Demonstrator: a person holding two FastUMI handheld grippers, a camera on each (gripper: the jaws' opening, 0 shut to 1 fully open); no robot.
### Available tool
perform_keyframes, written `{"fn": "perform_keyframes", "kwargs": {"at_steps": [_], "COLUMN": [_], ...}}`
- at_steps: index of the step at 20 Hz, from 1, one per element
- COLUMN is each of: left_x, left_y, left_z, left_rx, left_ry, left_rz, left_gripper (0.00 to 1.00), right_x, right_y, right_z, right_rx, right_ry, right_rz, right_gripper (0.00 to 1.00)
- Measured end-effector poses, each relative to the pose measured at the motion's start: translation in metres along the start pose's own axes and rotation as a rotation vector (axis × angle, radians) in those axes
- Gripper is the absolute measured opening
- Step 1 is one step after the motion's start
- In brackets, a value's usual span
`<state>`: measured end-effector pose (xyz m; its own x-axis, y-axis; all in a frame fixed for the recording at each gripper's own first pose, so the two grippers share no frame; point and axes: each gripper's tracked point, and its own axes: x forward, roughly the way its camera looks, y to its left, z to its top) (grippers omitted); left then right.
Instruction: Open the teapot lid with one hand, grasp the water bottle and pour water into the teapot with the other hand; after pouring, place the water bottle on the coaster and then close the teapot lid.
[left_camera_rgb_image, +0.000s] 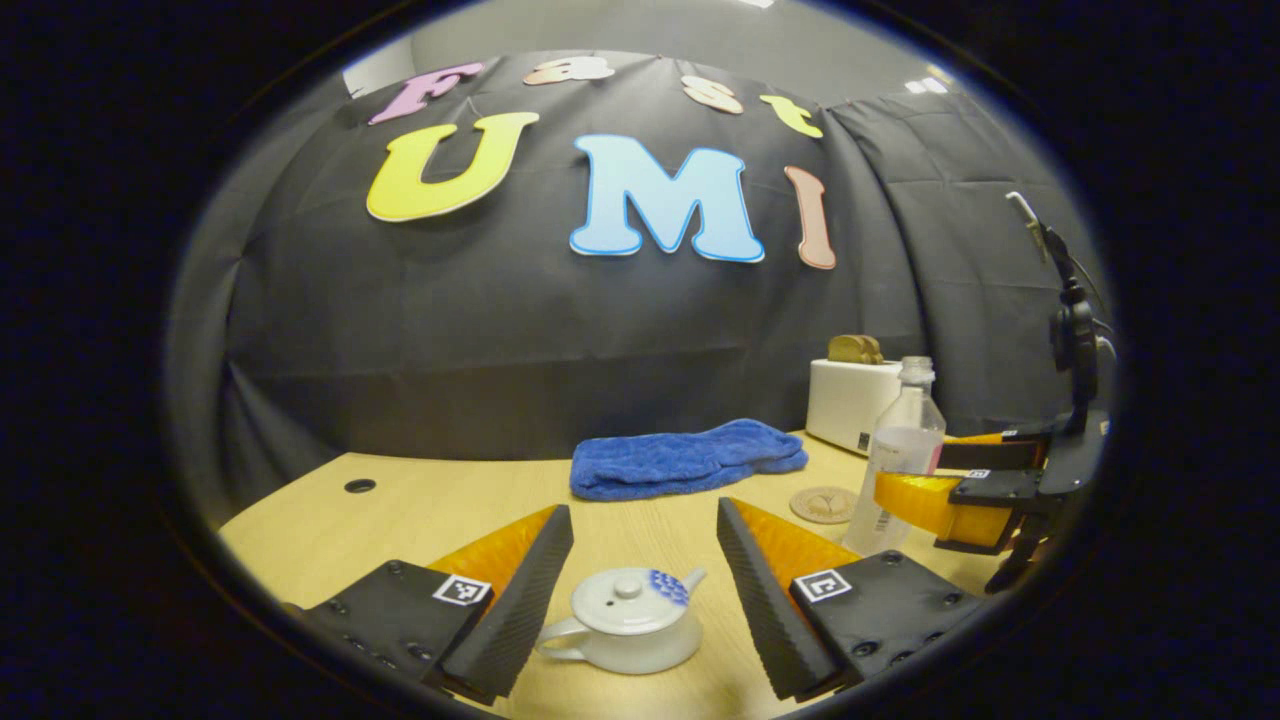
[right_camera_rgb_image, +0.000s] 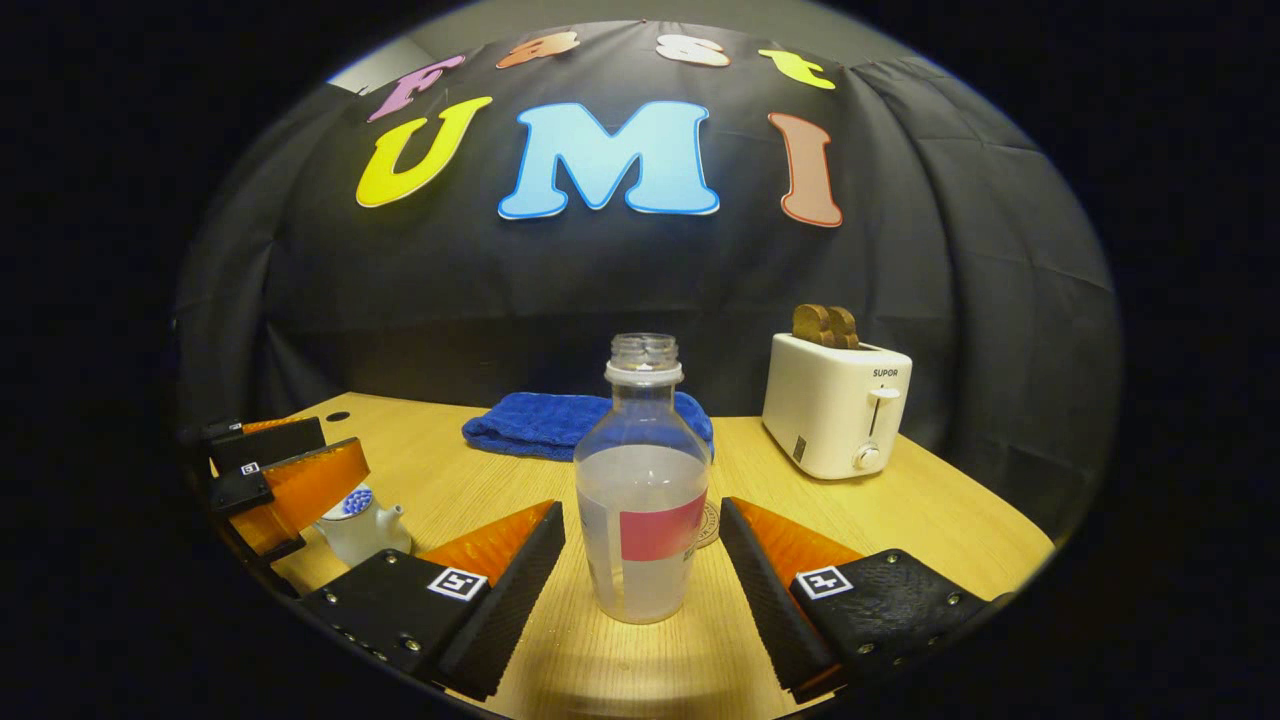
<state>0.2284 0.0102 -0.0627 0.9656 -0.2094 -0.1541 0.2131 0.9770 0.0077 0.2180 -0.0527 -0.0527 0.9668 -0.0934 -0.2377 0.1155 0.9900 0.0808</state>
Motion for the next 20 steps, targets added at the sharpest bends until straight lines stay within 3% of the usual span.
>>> {"fn": "perform_keyframes", "kwargs": {"at_steps": [5,14,15,18,20], "left_x": [0.007,0.007,0.006,0.007,0.007], "left_y": [0.009,0.005,0.008,0.009,0.013], "left_z": [-0.022,-0.026,-0.026,-0.027,-0.026], "left_rx": [0.008,-0.014,-0.009,0.0,0.003], "left_ry": [0.061,0.067,0.065,0.07,0.055], "left_rz": [0.01,-0.002,0.007,0.02,0.035], "left_gripper": [0.96,0.86,0.7,0.58,0.43], "right_x": [0.016,0.019,0.019,0.02,0.02], "right_y": [0.0,-0.008,-0.008,-0.008,-0.009], "right_z": [-0.02,-0.022,-0.022,-0.022,-0.022], "right_rx": [0.003,0.01,0.013,0.012,0.011], "right_ry": [0.042,0.045,0.047,0.046,0.048], "right_rz": [0.018,0.012,0.01,0.007,0.003], "right_gripper": [0.96,0.97,0.97,0.96,0.94]}}
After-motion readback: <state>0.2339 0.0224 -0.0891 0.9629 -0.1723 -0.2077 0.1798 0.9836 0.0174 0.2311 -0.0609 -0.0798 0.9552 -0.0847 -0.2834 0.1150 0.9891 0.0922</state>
